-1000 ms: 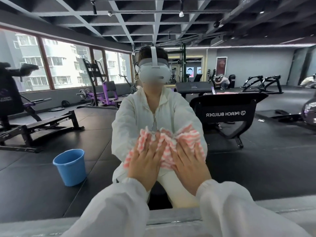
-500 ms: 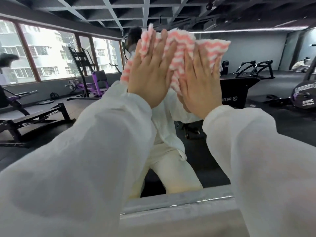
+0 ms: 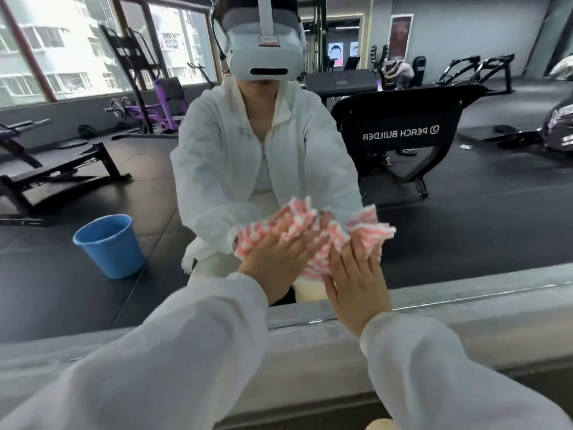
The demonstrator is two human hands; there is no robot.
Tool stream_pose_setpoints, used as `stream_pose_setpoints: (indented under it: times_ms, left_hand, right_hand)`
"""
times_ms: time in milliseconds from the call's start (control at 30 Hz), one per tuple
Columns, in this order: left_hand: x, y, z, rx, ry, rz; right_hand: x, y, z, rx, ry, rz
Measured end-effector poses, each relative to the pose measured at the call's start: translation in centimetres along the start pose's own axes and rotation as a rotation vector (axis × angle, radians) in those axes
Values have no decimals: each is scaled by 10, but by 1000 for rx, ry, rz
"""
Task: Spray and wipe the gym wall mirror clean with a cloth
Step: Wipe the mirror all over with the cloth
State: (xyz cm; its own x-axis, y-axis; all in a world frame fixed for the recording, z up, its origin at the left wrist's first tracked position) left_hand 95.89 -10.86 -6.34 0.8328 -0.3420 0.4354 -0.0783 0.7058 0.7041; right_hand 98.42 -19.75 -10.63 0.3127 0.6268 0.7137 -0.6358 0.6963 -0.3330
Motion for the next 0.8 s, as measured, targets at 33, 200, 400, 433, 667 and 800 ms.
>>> stream_pose_setpoints:
  times_ms: [33,200,400,433,667,800]
  left_hand:
    - [-8,-6,-10,11,76,-9]
    - [-31,-37,-31,-25,272,-107]
    - [-64,-71,-56,-16,523,-257]
    - [-69,-75,-59,-12,549,-270]
    - [-79,-73,-62,-20,560,-221]
    - [-54,-18,-32,-155,176,35]
  right_hand:
    - [-10,6,-6,32,16,-5]
    - [-50,24,-34,110,149,-13]
    - [-98,49,-68,226,504,-38]
    - [-102,53,-70,229,524,-32]
    - [-96,57,-65,207,444,12]
    - [-36,48,-32,163,242,33]
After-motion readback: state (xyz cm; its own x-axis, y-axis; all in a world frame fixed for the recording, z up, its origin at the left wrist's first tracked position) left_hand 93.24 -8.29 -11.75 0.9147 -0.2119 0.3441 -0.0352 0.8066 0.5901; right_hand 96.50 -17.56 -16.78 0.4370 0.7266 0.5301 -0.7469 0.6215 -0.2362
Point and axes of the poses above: each hand's wrist, its own x-axis towards the middle knuckle, its own z-axis out of the back of the hand, y = z × x, the point moved 8 cm from there along x, towards the middle knuckle, and after that the axes turned 12 degrees about z, right-handed, at the moved point
